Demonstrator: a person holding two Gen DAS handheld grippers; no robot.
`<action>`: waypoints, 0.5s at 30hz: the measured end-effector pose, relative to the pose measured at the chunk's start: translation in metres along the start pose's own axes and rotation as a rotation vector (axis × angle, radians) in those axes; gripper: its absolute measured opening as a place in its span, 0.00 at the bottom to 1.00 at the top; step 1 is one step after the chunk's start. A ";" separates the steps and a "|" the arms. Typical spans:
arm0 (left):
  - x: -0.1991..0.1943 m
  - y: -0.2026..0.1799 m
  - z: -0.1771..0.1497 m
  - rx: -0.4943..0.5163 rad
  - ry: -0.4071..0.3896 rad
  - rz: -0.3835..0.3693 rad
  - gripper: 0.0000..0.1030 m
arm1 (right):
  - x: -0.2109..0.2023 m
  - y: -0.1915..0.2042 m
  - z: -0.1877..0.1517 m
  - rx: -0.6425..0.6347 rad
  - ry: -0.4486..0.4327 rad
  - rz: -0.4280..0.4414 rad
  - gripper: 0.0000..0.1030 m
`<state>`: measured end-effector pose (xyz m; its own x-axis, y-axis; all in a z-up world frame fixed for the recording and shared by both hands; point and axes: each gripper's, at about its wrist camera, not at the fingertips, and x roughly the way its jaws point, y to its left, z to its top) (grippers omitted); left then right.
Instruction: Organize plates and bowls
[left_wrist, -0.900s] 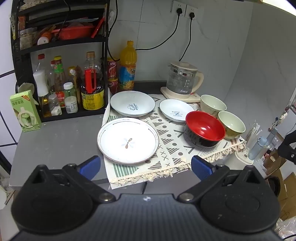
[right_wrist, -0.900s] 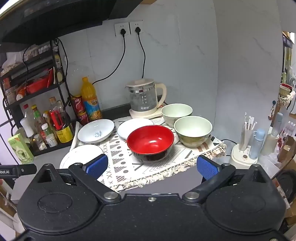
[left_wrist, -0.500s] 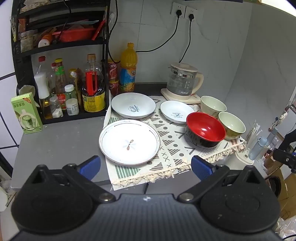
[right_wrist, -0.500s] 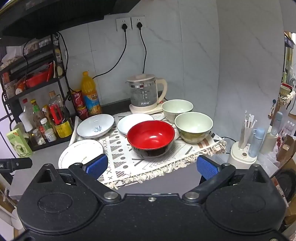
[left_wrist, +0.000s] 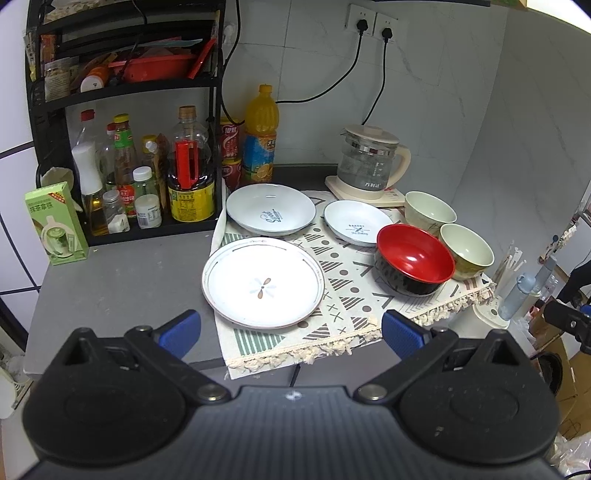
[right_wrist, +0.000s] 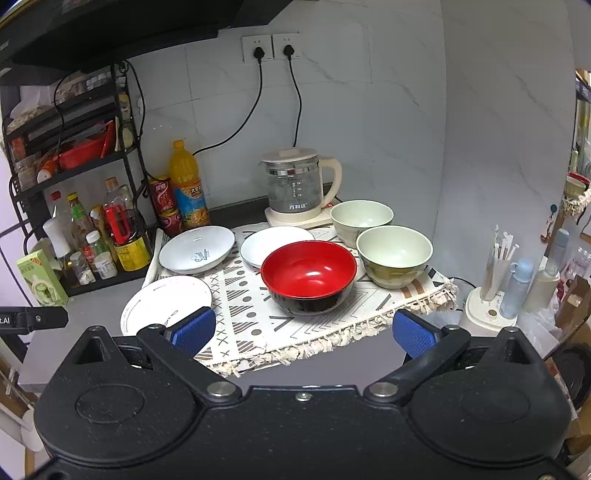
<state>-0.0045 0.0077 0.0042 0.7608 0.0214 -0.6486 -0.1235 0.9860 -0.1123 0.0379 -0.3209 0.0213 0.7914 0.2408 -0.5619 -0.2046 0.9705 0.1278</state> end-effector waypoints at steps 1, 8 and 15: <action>0.000 0.001 -0.001 -0.003 -0.001 0.000 1.00 | 0.000 0.001 0.000 -0.002 0.002 0.002 1.00; 0.000 0.005 -0.004 -0.016 0.006 0.004 1.00 | 0.003 0.003 0.001 -0.008 0.014 0.006 1.00; 0.000 0.008 -0.003 -0.017 0.010 0.004 1.00 | 0.003 0.002 0.000 -0.011 0.020 0.004 1.00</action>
<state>-0.0076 0.0146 0.0009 0.7540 0.0238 -0.6564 -0.1376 0.9829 -0.1224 0.0394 -0.3187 0.0197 0.7791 0.2440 -0.5775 -0.2139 0.9693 0.1211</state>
